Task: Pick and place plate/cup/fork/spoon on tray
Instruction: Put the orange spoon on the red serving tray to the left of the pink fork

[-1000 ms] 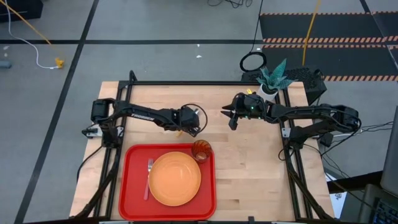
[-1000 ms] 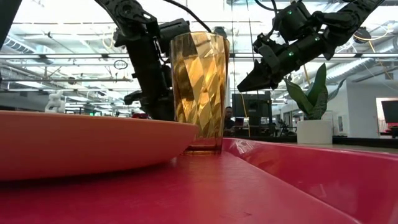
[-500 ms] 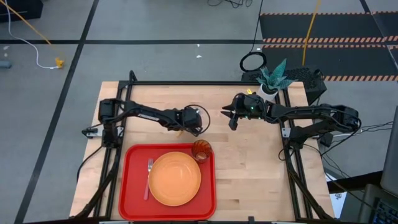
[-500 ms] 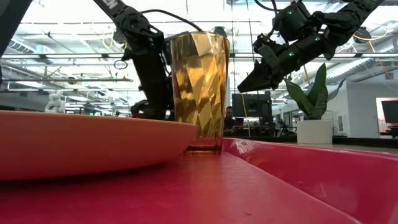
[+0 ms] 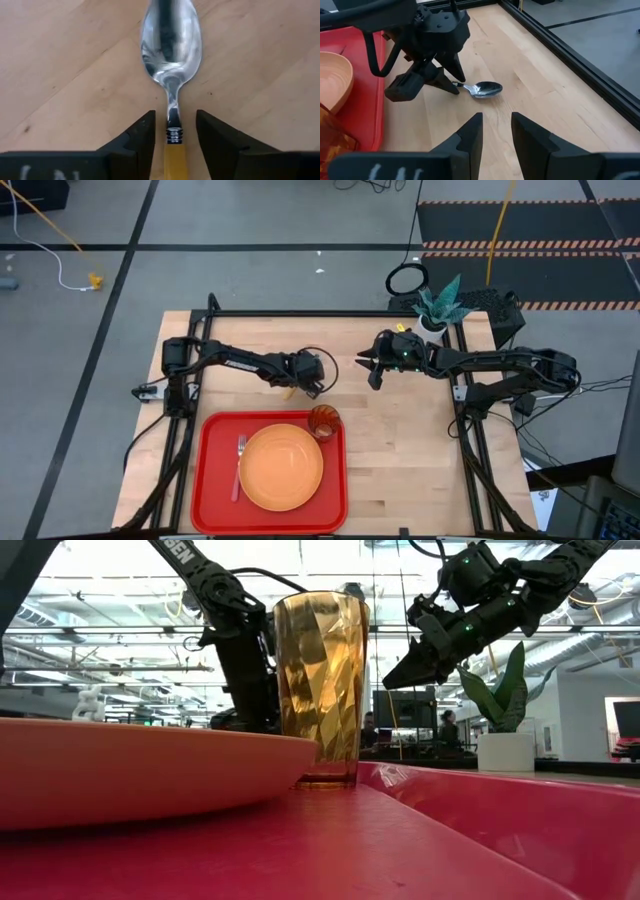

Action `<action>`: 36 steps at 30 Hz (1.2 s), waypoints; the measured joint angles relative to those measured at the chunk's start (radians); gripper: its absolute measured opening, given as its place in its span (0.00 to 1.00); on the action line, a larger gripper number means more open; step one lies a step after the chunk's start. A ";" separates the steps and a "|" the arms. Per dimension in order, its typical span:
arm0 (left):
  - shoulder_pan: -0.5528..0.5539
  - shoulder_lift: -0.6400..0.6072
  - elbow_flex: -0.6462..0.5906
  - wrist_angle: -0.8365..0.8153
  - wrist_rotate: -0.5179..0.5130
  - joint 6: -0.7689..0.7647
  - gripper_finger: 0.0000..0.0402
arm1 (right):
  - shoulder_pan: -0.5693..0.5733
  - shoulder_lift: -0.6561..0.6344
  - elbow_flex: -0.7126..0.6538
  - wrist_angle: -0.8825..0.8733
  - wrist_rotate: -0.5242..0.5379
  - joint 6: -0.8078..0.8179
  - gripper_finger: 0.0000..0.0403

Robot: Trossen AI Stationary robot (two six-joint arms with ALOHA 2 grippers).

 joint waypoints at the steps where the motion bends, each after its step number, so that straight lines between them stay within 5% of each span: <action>1: 0.000 0.000 0.000 0.000 0.000 0.005 0.33 | 0.000 0.000 0.000 0.000 0.000 0.000 0.23; 15: -0.006 -0.001 0.000 -0.011 0.023 0.028 0.11 | 0.001 0.000 0.000 -0.004 0.000 0.000 0.23; 36: -0.051 -0.122 -0.003 -0.279 0.089 -0.130 0.11 | 0.002 0.000 0.000 0.041 -0.052 -0.028 0.23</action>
